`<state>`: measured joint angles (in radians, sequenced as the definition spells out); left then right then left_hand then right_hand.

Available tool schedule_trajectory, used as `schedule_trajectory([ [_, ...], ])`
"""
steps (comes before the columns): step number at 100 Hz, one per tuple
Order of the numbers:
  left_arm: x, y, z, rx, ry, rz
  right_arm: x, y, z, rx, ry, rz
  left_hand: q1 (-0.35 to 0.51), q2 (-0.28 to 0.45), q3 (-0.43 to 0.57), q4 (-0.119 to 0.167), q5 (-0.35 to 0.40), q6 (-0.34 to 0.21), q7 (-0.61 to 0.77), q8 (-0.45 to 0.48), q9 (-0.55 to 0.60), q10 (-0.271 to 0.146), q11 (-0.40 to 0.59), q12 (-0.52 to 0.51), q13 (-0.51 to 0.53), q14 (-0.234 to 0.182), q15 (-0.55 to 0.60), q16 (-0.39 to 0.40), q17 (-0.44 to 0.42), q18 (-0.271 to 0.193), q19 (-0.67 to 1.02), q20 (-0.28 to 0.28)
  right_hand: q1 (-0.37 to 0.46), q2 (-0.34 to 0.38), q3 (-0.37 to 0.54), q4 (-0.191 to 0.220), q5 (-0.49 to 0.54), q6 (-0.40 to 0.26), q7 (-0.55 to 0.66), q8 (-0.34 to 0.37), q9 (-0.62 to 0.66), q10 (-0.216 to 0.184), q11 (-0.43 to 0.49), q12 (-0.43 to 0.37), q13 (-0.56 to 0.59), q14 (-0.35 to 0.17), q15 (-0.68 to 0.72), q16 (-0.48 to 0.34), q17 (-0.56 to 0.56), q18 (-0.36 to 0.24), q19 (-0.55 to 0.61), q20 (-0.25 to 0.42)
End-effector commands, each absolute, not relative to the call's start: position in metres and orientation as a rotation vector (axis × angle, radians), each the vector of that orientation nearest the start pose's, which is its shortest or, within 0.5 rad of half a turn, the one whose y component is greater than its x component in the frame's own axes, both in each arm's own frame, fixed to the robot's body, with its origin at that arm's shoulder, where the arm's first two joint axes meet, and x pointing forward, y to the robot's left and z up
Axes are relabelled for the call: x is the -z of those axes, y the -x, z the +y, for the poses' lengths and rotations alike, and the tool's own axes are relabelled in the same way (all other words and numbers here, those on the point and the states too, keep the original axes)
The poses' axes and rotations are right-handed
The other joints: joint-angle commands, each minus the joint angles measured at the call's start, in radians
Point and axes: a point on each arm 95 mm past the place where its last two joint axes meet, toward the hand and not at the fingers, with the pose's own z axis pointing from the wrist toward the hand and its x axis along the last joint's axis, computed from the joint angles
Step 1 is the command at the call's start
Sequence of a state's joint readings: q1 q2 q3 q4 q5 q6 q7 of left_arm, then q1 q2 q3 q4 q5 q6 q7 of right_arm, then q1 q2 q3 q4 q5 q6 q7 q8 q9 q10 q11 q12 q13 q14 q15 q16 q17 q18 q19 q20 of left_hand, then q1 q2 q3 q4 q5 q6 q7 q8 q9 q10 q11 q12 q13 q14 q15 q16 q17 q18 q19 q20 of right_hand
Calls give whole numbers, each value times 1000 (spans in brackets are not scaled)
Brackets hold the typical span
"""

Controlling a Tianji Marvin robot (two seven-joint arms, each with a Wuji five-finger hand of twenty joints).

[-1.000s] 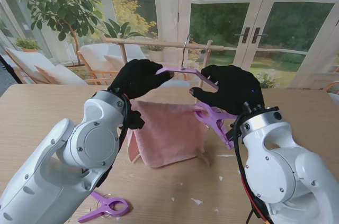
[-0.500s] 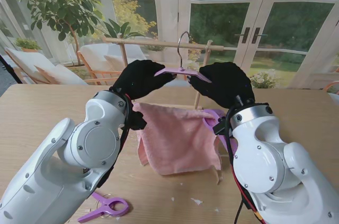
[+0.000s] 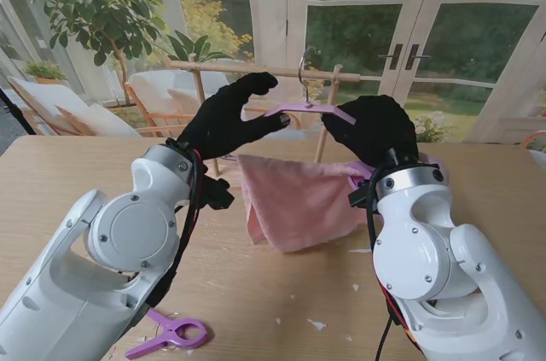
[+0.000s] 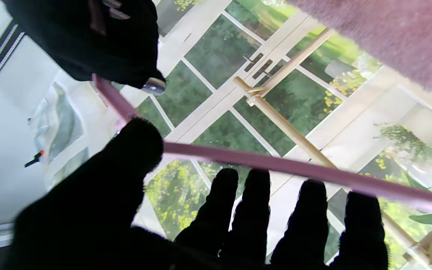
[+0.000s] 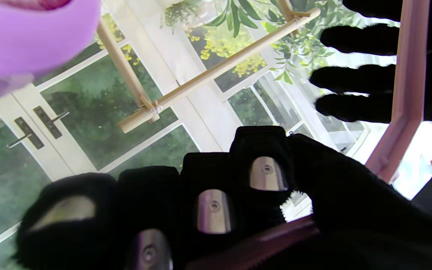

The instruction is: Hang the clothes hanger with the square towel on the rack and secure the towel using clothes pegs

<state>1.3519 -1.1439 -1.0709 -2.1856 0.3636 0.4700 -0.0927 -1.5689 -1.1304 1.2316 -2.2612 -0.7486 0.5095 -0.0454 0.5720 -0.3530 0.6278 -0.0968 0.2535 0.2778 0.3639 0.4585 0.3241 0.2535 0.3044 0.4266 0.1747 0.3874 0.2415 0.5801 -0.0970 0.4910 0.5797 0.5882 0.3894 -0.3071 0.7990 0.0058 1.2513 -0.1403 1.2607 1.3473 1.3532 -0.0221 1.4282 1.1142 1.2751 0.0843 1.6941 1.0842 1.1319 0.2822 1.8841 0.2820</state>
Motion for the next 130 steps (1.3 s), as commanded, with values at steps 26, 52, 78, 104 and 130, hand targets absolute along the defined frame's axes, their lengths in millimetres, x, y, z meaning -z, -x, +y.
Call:
schedule_trajectory([
  [26, 89, -348, -63, 2209, 1446, 1088, 106, -349, 33, -1788, -1379, 742, -77, -22, 23, 16, -40, -35, -42, -19, -61, -20, -21, -12, -54, -56, -124, 5, 18, -40, -356, 205, -12, 62, -3, 57, 23, 5, 30, 51, 68, -19, 63, 15, 34, -71, 143, 43, 48, 13, 191, 546],
  [52, 138, -322, 5, 2029, 1407, 1240, 112, -350, 33, -1782, -1409, 725, -9, 9, 12, 20, 62, -44, -2, -7, 6, -24, 1, 7, -4, -35, -117, 35, 53, -20, -347, 248, -9, 58, -1, 60, 23, 12, 30, 53, 68, -12, 63, 15, 34, -69, 142, 45, 48, 13, 192, 544],
  [78, 227, -298, 45, 1781, 1408, 1462, 109, -345, 37, -1789, -1386, 733, 19, 48, -43, 32, 85, -51, -8, -18, 36, -28, 8, 5, 23, -31, -105, 50, 78, -13, -350, 267, -12, 60, -3, 61, 23, 7, 29, 55, 69, -16, 62, 15, 34, -75, 141, 44, 48, 12, 189, 541],
  [104, 290, -265, 70, 1570, 1338, 1605, 109, -343, 38, -1798, -1395, 723, 13, 92, -77, 36, 100, -58, -2, -17, 63, -38, 15, 4, 37, -31, -88, 55, 89, -7, -351, 272, -10, 58, -2, 63, 25, 7, 28, 57, 71, -16, 62, 15, 34, -77, 141, 44, 50, 12, 184, 536],
  [130, 331, -241, 88, 1456, 1296, 1756, 112, -343, 38, -1798, -1410, 721, -57, 89, -155, 28, 51, -110, -149, -113, -26, -72, -90, -97, -36, -82, -138, -44, 54, -56, -395, 215, -12, 60, -3, 62, 26, 9, 28, 57, 72, -15, 63, 14, 34, -77, 141, 44, 53, 16, 179, 532],
])
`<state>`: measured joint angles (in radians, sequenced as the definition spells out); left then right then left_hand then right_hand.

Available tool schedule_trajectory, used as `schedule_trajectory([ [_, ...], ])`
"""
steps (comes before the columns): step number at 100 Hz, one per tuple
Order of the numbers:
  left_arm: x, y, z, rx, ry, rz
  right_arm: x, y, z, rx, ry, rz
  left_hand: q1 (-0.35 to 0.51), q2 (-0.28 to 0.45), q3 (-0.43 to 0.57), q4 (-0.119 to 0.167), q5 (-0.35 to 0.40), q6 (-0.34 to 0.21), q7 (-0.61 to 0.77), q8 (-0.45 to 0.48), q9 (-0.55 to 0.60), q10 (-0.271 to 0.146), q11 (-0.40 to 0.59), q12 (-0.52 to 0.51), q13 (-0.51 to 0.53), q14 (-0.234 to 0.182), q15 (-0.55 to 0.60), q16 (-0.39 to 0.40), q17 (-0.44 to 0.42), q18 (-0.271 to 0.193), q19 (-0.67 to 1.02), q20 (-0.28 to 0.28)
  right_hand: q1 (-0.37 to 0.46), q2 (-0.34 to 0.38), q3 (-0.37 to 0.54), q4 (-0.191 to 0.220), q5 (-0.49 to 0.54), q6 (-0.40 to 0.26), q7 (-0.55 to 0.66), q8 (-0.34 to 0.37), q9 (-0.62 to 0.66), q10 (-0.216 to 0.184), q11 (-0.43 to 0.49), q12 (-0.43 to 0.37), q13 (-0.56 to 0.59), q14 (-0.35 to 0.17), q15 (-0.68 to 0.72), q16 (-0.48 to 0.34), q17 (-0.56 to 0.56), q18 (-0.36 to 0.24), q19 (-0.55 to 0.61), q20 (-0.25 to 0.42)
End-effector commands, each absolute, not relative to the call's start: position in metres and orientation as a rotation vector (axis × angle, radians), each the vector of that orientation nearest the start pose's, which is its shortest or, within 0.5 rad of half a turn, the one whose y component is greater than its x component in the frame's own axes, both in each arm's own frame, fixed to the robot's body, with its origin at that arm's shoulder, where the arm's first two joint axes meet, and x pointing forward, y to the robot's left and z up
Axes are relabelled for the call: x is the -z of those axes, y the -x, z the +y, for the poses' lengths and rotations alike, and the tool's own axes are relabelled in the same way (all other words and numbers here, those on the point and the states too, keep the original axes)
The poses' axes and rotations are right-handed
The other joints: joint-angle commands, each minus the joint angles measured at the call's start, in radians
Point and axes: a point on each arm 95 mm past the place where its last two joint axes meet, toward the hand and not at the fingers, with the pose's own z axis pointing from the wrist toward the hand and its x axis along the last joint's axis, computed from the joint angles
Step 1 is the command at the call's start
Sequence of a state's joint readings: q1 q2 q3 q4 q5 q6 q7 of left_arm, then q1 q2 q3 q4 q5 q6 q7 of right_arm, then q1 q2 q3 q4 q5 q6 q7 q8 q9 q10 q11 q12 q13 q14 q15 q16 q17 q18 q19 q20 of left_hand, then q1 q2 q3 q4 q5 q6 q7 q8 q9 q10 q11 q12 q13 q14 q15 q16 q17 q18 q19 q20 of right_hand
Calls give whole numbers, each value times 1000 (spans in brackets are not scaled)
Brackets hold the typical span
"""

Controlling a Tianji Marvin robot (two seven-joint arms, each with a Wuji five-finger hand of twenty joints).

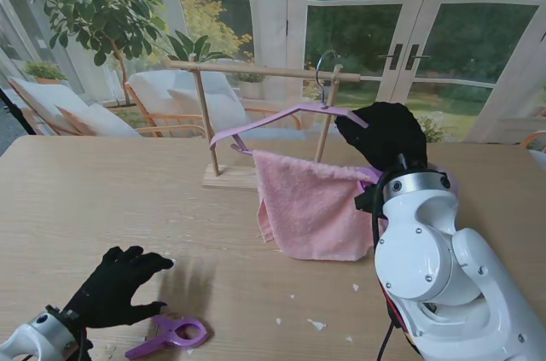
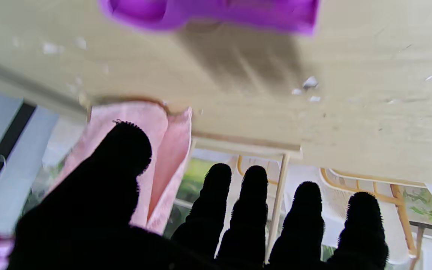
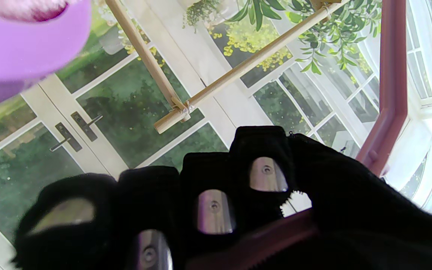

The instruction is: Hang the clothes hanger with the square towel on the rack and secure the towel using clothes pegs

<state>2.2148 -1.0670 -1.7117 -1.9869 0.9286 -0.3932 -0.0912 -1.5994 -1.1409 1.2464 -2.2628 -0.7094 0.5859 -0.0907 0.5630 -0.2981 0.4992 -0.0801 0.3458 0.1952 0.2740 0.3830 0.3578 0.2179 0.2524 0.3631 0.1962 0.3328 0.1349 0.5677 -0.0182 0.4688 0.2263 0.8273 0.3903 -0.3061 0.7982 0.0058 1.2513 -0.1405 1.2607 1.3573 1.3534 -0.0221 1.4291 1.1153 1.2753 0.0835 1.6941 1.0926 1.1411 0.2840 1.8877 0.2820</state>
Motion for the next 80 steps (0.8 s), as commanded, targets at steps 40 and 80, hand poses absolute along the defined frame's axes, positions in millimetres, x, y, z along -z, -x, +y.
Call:
schedule_trajectory([
  [40, 350, -240, 100, 1302, 1107, 1989, 109, -342, 37, -1794, -1411, 718, -369, -69, 275, -88, -217, -35, -269, -112, -232, -113, -192, -107, -180, -129, -80, -131, -82, -135, -72, -131, -11, 60, -3, 65, 25, 6, 29, 49, 72, -16, 63, 13, 34, -79, 141, 36, 44, 13, 177, 527],
  [80, 368, -225, 112, 1180, 1004, 2072, 110, -340, 34, -1790, -1422, 710, -356, -68, 252, -88, -216, 87, -272, -77, -231, -63, -182, -75, -176, -113, -66, -120, -70, -115, -69, -138, -11, 60, -3, 67, 26, 8, 30, 49, 75, -15, 64, 13, 34, -78, 142, 38, 45, 12, 180, 525],
])
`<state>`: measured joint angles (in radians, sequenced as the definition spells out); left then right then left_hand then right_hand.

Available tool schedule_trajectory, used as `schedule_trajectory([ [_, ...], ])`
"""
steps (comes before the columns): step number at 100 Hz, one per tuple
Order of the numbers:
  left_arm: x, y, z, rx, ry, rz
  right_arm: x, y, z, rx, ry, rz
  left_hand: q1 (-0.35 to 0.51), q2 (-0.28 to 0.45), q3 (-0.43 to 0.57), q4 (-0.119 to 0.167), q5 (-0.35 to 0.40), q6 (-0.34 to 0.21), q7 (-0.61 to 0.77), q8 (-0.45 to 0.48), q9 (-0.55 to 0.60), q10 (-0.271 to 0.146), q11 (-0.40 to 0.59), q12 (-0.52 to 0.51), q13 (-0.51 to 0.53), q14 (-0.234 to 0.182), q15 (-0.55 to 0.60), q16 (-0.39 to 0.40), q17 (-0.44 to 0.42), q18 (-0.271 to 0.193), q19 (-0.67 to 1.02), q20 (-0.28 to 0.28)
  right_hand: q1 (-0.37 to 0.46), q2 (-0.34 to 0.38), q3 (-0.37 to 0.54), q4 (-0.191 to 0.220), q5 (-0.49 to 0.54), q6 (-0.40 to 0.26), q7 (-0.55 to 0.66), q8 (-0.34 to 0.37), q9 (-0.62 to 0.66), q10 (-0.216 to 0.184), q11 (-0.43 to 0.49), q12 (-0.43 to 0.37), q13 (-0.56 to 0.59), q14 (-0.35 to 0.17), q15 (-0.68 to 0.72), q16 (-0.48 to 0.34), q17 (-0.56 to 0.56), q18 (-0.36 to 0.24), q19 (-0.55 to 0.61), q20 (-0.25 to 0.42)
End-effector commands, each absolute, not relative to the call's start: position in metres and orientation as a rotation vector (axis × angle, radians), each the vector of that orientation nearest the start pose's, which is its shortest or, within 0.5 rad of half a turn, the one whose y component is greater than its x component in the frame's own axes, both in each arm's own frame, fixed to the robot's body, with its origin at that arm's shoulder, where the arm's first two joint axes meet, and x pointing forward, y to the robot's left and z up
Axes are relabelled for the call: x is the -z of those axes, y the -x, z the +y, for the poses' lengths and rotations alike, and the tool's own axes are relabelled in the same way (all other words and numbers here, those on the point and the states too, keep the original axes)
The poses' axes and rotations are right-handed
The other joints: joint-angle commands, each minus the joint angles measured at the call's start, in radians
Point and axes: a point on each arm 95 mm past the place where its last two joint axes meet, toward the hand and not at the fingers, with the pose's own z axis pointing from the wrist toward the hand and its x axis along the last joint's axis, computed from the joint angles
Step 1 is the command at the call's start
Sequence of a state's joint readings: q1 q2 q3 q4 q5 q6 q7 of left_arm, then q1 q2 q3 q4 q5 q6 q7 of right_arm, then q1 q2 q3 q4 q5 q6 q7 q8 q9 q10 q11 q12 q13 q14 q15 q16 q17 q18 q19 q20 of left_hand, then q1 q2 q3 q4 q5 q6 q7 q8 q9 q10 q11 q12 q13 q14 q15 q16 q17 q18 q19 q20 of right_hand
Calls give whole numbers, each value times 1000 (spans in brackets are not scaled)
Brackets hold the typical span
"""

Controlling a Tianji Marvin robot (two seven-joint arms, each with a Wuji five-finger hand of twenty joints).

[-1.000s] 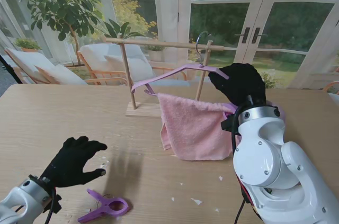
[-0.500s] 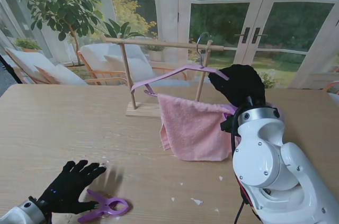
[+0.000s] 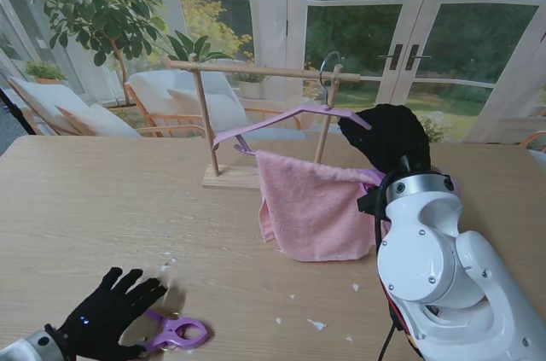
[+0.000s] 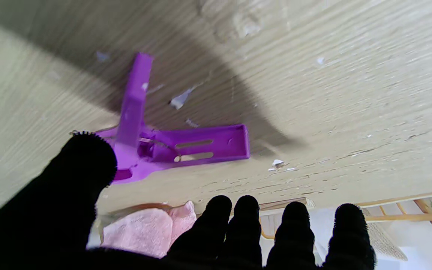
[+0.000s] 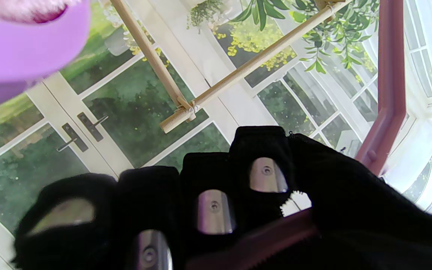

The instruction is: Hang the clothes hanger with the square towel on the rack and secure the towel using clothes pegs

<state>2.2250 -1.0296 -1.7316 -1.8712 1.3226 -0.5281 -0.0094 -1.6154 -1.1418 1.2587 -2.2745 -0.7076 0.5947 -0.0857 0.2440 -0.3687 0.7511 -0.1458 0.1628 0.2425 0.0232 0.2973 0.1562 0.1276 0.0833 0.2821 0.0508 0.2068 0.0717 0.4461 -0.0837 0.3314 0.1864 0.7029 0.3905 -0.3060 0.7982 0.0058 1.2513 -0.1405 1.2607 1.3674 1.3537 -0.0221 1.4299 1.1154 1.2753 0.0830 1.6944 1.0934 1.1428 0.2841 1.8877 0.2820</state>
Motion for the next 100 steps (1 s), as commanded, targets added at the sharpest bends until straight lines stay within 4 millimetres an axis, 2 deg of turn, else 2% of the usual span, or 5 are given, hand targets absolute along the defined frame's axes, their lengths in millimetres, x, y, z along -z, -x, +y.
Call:
schedule_trajectory([
  [1, 368, -225, 112, 1176, 1002, 2073, 110, -339, 34, -1790, -1422, 710, -35, 2, 0, -22, -33, 40, -23, 8, -30, 27, -13, 5, -31, 12, -2, 2, -4, 23, -29, -14, -11, 60, -3, 67, 26, 8, 30, 39, 74, -15, 63, 13, 34, -77, 142, 37, 43, 12, 180, 525],
  [29, 381, -220, 118, 1135, 1000, 2097, 110, -339, 35, -1791, -1429, 705, 69, -15, -59, -6, -18, 53, 50, 88, -10, 35, 32, 43, -24, 4, 16, 11, 8, 33, -23, -16, -11, 60, -3, 69, 27, 6, 30, 40, 76, -16, 64, 13, 34, -78, 142, 39, 43, 10, 182, 523],
  [68, 393, -223, 116, 1121, 976, 2099, 109, -339, 36, -1802, -1443, 688, 230, -59, 63, 52, -41, -8, 567, 576, 135, -20, 402, 266, 113, -13, 142, 83, 48, 50, 181, -4, -11, 58, -2, 70, 27, 8, 31, 40, 76, -15, 64, 13, 34, -76, 142, 41, 43, 10, 183, 521],
  [92, 395, -226, 115, 1170, 1025, 2047, 109, -339, 35, -1801, -1446, 683, 388, -57, 150, 74, 147, -23, 762, 493, 402, -15, 510, 300, 364, 16, 338, 172, 104, 80, 557, -74, -12, 57, -1, 70, 27, 7, 31, 40, 76, -15, 64, 13, 34, -76, 142, 41, 43, 10, 183, 519],
  [100, 393, -228, 115, 1199, 1045, 2018, 109, -340, 34, -1798, -1445, 683, 449, -86, 144, 35, 215, -34, 793, 480, 483, -9, 522, 300, 437, 32, 401, 199, 135, 89, 646, -75, -13, 57, -1, 70, 27, 6, 31, 39, 76, -16, 64, 13, 34, -78, 142, 41, 43, 10, 183, 518],
])
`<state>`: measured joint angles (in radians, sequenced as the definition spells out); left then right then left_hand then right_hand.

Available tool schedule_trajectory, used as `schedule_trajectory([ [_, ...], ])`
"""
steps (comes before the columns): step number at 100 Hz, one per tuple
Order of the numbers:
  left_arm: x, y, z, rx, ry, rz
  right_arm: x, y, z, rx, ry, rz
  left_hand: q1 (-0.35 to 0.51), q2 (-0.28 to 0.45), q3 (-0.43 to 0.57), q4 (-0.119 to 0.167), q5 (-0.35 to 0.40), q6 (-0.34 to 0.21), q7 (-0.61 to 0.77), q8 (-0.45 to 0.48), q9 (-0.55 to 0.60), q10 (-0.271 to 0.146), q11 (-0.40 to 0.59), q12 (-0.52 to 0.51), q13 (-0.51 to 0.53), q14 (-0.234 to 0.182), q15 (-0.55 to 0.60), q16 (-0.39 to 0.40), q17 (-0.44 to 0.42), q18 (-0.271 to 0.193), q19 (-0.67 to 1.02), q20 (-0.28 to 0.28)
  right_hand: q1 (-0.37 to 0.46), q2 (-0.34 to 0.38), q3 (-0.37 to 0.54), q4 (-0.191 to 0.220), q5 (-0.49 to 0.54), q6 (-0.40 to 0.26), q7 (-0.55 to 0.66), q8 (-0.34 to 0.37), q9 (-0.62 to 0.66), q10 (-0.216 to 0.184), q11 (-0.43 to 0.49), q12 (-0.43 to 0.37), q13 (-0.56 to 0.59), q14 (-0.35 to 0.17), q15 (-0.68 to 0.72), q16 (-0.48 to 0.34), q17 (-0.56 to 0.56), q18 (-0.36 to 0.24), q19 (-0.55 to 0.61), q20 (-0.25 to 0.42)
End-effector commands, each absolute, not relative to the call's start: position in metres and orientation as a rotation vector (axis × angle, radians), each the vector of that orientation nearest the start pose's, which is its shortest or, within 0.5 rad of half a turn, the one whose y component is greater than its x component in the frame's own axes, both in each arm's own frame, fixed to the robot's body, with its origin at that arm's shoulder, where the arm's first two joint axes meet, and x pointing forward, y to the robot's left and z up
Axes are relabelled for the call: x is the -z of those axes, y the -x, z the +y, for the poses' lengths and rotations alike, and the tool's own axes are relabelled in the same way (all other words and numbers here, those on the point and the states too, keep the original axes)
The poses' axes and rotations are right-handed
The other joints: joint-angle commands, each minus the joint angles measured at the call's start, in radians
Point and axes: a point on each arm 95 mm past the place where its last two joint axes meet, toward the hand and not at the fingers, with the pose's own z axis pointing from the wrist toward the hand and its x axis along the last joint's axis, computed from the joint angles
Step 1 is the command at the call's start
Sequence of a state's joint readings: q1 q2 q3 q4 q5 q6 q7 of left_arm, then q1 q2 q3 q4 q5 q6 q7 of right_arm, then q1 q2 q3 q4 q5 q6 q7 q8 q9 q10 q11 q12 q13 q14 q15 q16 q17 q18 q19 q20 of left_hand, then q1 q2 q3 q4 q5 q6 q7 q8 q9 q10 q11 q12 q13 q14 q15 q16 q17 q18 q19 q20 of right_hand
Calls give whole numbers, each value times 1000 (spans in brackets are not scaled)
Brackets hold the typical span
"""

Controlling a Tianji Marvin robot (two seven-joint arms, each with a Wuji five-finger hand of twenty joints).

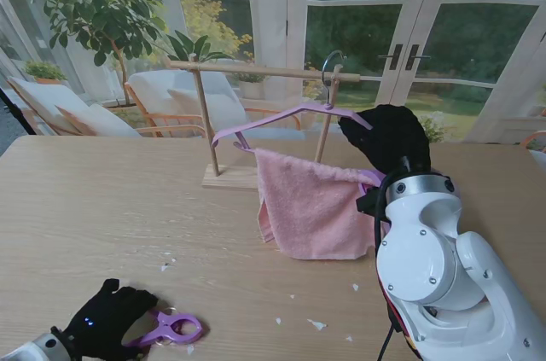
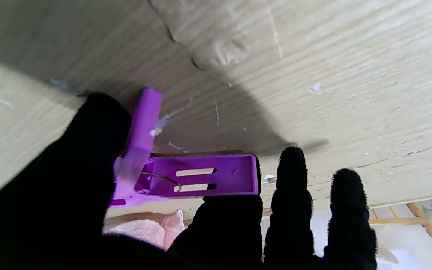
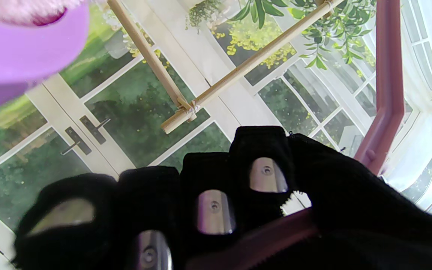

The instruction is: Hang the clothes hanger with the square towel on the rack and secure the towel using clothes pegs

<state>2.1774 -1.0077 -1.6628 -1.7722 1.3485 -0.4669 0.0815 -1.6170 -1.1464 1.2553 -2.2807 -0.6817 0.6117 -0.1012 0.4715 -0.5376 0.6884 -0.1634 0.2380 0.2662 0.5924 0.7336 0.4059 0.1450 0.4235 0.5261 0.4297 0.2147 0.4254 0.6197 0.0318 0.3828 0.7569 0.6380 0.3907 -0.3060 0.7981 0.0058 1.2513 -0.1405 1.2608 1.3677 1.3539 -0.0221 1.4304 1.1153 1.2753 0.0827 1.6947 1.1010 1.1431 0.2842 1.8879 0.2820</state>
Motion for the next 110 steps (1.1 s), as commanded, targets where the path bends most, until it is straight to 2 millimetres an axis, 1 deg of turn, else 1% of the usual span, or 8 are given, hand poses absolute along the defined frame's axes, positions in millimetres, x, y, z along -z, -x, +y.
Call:
schedule_trajectory([
  [1, 393, -228, 115, 1202, 1045, 2014, 109, -340, 34, -1798, -1446, 682, 229, 76, 205, 46, 147, -60, 228, 43, 243, -25, 184, 56, 69, 26, 55, 28, 27, 37, 86, -8, -13, 57, -1, 70, 27, 5, 31, 39, 76, -16, 64, 13, 34, -77, 141, 33, 43, 10, 183, 518],
  [13, 388, -231, 114, 1254, 1056, 1950, 109, -340, 34, -1800, -1448, 679, 335, 6, 160, -11, 225, -74, 324, 2, 399, -16, 151, 188, 188, 64, 166, 84, 109, 31, 242, 19, -13, 57, -1, 70, 27, 5, 31, 39, 75, -14, 64, 13, 34, -76, 141, 33, 43, 11, 182, 517],
  [35, 380, -235, 115, 1326, 1062, 1859, 108, -340, 34, -1801, -1445, 676, 455, -11, 133, -25, 355, -91, 434, -54, 642, -9, 55, 286, 369, 95, 320, 149, 257, 46, 404, 60, -13, 57, -1, 70, 27, 5, 31, 39, 75, -15, 64, 13, 34, -77, 142, 33, 43, 11, 183, 516],
  [54, 380, -238, 116, 1339, 1082, 1836, 108, -339, 33, -1798, -1447, 674, 455, -13, 134, -28, 379, -99, 435, -75, 664, -10, 41, 285, 387, 95, 327, 150, 266, 53, 416, 63, -13, 57, -1, 70, 27, 6, 31, 39, 76, -15, 65, 13, 34, -77, 142, 33, 43, 10, 183, 515],
  [69, 383, -239, 115, 1345, 1104, 1840, 107, -339, 33, -1797, -1444, 673, 305, 19, 144, -14, 294, -81, 280, -121, 425, 1, 114, 95, 247, 87, 216, 116, 174, 34, 365, 59, -13, 56, -1, 70, 27, 6, 32, 39, 76, -15, 65, 13, 34, -77, 142, 34, 43, 10, 184, 514],
  [74, 384, -239, 115, 1334, 1103, 1858, 107, -339, 33, -1797, -1447, 670, 164, 93, 198, 57, 260, -47, 158, -142, 331, 9, 91, -1, 170, 81, 152, 87, 128, 34, 324, 51, -13, 55, 0, 70, 27, 6, 32, 39, 76, -15, 65, 12, 34, -76, 142, 34, 43, 10, 184, 514],
  [78, 384, -239, 114, 1318, 1106, 1877, 107, -339, 33, -1798, -1448, 669, 110, 105, 178, 76, 221, -29, 69, -176, 261, 17, 50, -40, 105, 75, 93, 54, 85, 43, 271, 36, -12, 56, 0, 70, 27, 6, 32, 39, 76, -14, 65, 12, 34, -75, 142, 34, 43, 10, 184, 513],
  [110, 380, -235, 115, 1245, 1200, 1946, 106, -338, 33, -1797, -1452, 663, -140, 169, -53, 31, 37, 81, -391, -413, -96, 89, -156, -192, -197, 105, -153, -74, -51, 72, 28, 19, -10, 62, -3, 70, 27, 6, 32, 38, 75, -13, 65, 12, 34, -73, 142, 34, 43, 11, 187, 512],
])
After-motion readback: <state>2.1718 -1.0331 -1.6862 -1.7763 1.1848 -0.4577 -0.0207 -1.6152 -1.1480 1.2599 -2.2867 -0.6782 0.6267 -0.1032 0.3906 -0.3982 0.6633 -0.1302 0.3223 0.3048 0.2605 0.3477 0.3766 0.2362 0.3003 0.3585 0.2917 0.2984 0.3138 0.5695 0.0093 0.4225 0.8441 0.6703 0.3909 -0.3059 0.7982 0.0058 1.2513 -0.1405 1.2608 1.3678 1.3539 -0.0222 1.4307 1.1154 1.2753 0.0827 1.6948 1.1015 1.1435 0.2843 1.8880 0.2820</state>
